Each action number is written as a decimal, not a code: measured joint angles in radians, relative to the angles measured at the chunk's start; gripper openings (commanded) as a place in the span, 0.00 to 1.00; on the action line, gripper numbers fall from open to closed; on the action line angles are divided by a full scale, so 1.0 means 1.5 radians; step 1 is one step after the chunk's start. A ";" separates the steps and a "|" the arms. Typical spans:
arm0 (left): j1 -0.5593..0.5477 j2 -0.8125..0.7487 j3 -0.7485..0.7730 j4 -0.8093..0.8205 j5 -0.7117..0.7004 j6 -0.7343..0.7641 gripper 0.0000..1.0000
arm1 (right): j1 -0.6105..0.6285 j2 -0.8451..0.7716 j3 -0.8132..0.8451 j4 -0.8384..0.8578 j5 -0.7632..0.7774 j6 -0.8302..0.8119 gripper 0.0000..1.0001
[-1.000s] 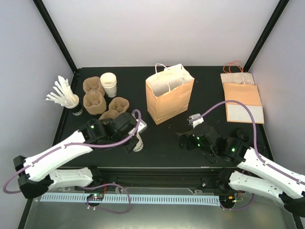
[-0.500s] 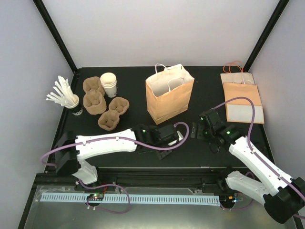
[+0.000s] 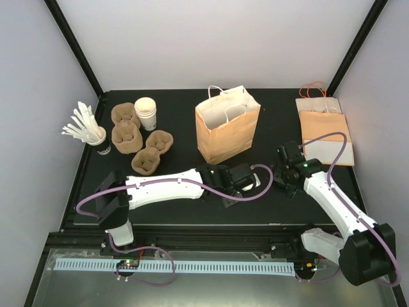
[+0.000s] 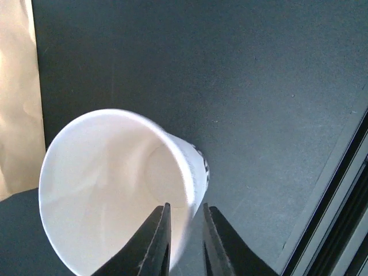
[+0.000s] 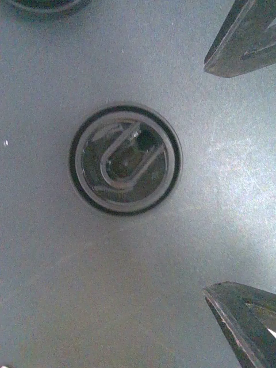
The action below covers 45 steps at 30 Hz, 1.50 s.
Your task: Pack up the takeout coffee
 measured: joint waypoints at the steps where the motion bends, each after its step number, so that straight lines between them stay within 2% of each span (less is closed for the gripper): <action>1: 0.000 0.002 0.000 0.001 0.001 0.006 0.33 | -0.012 0.008 0.000 0.000 0.000 0.000 1.00; 3: 0.000 0.004 0.000 0.002 0.003 0.015 0.44 | -0.027 0.017 -0.001 0.001 0.001 0.001 1.00; 12: 0.000 -0.003 0.026 0.011 0.040 0.016 0.76 | -0.052 0.108 0.000 0.021 0.009 -0.002 1.00; 15: 0.002 -0.050 0.022 0.013 0.047 0.009 0.90 | -0.066 0.143 0.005 0.026 0.011 -0.009 1.00; 18: 0.016 -0.131 0.001 0.025 0.063 -0.008 0.98 | -0.092 0.174 0.013 0.038 0.002 -0.020 0.99; 22: 0.084 -0.242 -0.062 0.056 0.085 -0.044 0.99 | -0.104 0.213 0.031 0.051 -0.010 -0.032 0.96; 29: 0.184 -0.447 -0.276 0.143 0.117 -0.095 0.99 | -0.105 0.257 0.051 0.071 -0.020 -0.045 0.85; 35: 0.238 -0.508 -0.333 0.167 0.124 -0.150 0.99 | -0.105 0.290 0.059 0.077 -0.022 -0.048 0.81; 45: 0.251 -0.555 -0.378 0.185 0.123 -0.171 0.99 | -0.105 0.313 0.075 0.080 -0.021 -0.049 0.87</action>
